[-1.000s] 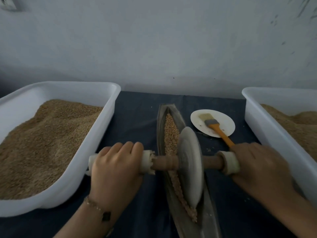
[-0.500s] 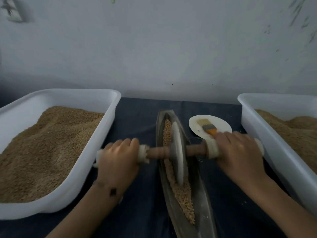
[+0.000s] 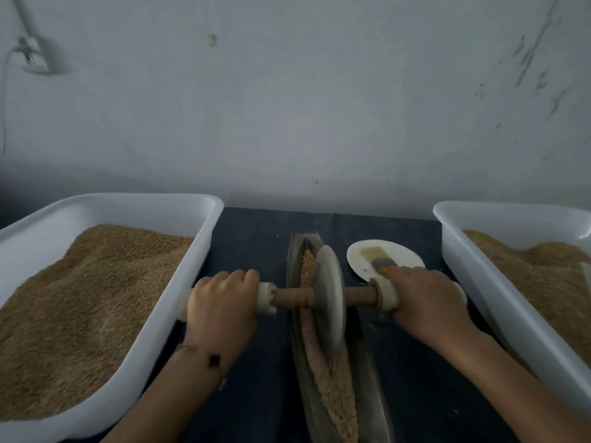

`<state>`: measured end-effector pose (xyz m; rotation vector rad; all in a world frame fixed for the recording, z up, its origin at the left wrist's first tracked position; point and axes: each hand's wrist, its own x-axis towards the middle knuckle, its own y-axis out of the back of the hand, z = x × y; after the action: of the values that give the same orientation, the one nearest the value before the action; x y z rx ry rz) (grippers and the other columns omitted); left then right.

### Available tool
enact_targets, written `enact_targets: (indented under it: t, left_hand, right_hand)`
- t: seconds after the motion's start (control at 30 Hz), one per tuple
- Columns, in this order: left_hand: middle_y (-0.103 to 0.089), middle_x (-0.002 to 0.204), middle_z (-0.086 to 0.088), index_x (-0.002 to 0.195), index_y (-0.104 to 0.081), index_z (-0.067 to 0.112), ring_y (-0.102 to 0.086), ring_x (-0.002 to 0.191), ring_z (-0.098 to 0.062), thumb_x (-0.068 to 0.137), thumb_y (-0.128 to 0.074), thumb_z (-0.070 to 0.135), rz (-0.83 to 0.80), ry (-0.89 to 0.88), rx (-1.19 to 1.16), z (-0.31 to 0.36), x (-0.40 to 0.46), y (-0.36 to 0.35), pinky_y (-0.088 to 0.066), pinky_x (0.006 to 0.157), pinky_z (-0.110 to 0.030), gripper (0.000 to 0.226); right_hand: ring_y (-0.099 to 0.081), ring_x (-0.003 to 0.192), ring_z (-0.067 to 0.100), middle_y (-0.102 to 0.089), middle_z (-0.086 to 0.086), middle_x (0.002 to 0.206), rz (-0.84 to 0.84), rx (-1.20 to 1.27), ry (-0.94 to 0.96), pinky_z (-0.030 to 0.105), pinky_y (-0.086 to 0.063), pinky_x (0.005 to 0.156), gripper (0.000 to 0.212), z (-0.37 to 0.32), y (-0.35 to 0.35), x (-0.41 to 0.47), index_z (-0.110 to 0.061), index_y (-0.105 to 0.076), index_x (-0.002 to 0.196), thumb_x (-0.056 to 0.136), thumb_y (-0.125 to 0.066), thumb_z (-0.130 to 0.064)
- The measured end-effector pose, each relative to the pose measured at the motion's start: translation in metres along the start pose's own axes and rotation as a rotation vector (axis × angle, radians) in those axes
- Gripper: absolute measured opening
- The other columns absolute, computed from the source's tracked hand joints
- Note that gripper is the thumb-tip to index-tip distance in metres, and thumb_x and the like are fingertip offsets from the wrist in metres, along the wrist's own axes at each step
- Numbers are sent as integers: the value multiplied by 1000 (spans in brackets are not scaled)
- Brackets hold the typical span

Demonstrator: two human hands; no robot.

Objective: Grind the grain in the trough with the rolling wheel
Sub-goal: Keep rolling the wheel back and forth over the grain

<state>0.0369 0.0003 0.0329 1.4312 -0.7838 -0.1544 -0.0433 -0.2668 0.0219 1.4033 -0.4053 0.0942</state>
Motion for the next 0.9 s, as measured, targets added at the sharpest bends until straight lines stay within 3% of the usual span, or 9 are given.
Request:
enact_targets:
  t: [0.1, 0.23, 0.33, 0.4, 0.5, 0.57, 0.67, 0.77, 0.9]
  left_hand:
    - [-60, 91, 10, 86, -42, 28, -54, 82, -9, 85, -59, 28, -29, 83, 102, -4, 31, -7, -35, 70, -23, 16]
    - [-59, 103, 10, 99, -48, 27, -55, 96, -10, 89, -57, 29, -102, 126, 61, 2, 36, 2, -39, 84, -24, 13]
    - [-56, 103, 12, 99, -46, 32, -53, 95, -8, 86, -58, 33, -98, 73, 5, 10, 6, 6, -35, 79, -23, 18]
    - [-60, 83, 9, 84, -52, 31, -57, 74, -8, 63, -77, 39, -66, -35, -48, 16, -18, 12, -37, 66, -24, 33]
    - [-48, 46, 9, 52, -47, 31, -49, 39, -5, 16, -85, 43, 4, -163, -176, 26, -33, 22, -29, 43, -18, 53]
    - [-56, 63, 10, 65, -43, 32, -56, 56, -5, 41, -81, 49, -88, -159, -185, 30, -34, 25, -34, 54, -19, 47]
    - [-54, 97, 16, 86, -34, 36, -48, 85, -2, 81, -52, 44, -68, -143, -111, 24, -21, 13, -28, 70, -21, 21]
    - [-49, 90, 17, 84, -33, 38, -38, 77, 0, 83, -54, 40, -74, -121, -117, 14, 4, 0, -28, 69, -20, 21]
    - [-53, 78, 13, 80, -42, 35, -48, 70, -4, 84, -54, 38, -201, -32, -120, 3, 46, -5, -39, 66, -23, 13]
  right_hand:
    - [-61, 86, 19, -65, -5, 94, -59, 102, -52, 31, -43, 67, 23, 0, -9, 30, -30, -55, 102, 80, -55, -25]
    - [-57, 91, 18, -63, -6, 101, -42, 64, -36, 31, -31, 67, 21, -7, -1, 30, -29, -50, 103, 84, -54, -23]
    - [-56, 78, 13, -61, -9, 90, 102, 38, 85, 27, -27, 62, 38, -9, 11, -6, -29, -55, 95, 65, -77, -24]
    - [-51, 54, 10, -56, -9, 63, 143, 96, 186, 20, -25, 53, 54, -14, 24, -32, -28, -54, 70, 30, -89, -18]
    - [-48, 43, 7, -50, -8, 51, 156, 154, 259, 17, -25, 46, 54, -19, 35, -51, -29, -51, 57, 14, -84, -20]
    - [-48, 48, 4, -52, -8, 55, 63, 122, 266, 15, -22, 48, 49, -22, 42, -51, -33, -50, 60, 25, -83, -28]
    - [-48, 72, 6, -53, -12, 80, -78, 90, 159, 20, -23, 55, 24, -19, 34, -37, -35, -39, 79, 72, -63, -35]
    - [-50, 71, 12, -48, -11, 77, -116, 142, 82, 22, -23, 50, 19, -18, 22, -7, -34, -37, 79, 76, -55, -32]
    - [-50, 68, 14, -51, -8, 73, -83, 178, 58, 29, -32, 52, 16, -21, 13, 36, -28, -37, 72, 72, -53, -27]
